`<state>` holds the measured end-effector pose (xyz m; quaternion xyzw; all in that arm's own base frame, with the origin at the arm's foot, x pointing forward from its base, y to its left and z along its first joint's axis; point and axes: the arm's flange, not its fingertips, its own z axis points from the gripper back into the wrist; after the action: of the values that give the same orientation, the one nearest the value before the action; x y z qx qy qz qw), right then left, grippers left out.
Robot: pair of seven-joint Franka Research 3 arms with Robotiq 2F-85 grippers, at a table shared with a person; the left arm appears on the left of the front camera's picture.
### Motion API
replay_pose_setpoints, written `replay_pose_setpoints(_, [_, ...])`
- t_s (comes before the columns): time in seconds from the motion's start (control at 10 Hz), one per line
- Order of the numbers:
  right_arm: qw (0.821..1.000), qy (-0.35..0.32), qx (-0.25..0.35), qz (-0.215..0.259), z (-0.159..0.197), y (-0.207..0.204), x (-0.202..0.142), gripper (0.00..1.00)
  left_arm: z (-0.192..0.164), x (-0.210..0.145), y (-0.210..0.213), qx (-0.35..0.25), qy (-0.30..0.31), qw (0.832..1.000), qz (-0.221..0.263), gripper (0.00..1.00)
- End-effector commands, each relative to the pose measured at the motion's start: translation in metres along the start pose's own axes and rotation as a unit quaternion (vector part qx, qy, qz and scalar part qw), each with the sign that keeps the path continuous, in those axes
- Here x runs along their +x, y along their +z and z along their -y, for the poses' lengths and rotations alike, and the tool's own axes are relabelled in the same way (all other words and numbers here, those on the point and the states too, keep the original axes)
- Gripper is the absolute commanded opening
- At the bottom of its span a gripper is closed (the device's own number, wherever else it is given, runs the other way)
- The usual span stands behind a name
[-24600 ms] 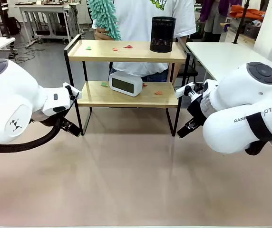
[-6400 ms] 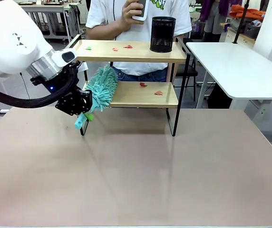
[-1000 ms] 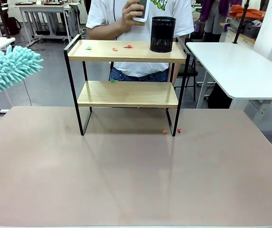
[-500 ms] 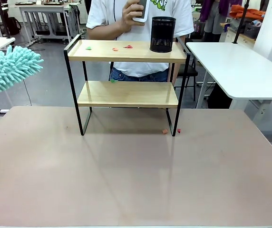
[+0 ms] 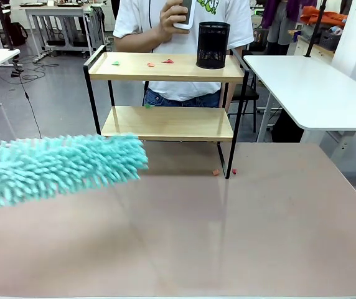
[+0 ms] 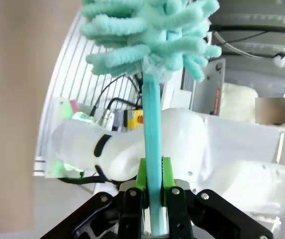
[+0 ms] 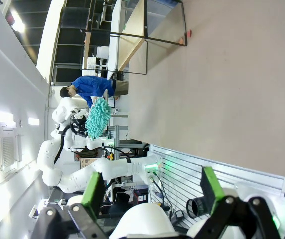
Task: Clean the shelf.
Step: Clean the specific tier of the Shelf with the Duster once objects are removed.
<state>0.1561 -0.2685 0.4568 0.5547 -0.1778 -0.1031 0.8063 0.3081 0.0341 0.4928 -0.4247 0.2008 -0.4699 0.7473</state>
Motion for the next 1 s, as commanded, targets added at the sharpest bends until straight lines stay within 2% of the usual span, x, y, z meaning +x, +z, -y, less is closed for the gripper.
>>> replay_pose_setpoints(0.0, [1.000,0.014,0.009,0.004,-0.001,0.000,0.001,1.00,-0.005,0.041,0.001,0.049,0.014,0.999,0.021,0.13])
replay_pose_setpoints(0.3, [1.000,0.014,0.009,0.004,-0.001,0.000,0.001,1.00,-0.015,0.120,-0.006,0.101,0.051,0.994,0.013,0.13])
replay_pose_setpoints(0.5, [1.000,0.014,0.009,0.004,-0.001,0.000,0.001,1.00,-0.033,0.157,0.008,0.115,0.086,0.989,0.039,0.13])
replay_pose_setpoints(0.7, [1.000,0.014,0.009,0.004,-0.001,0.000,0.001,1.00,-0.035,0.172,0.019,0.115,0.104,0.983,0.095,0.13])
replay_pose_setpoints(0.9, [1.000,0.014,0.009,0.004,-0.001,0.000,0.001,1.00,-0.027,0.163,0.021,0.103,0.074,0.986,0.108,0.13])
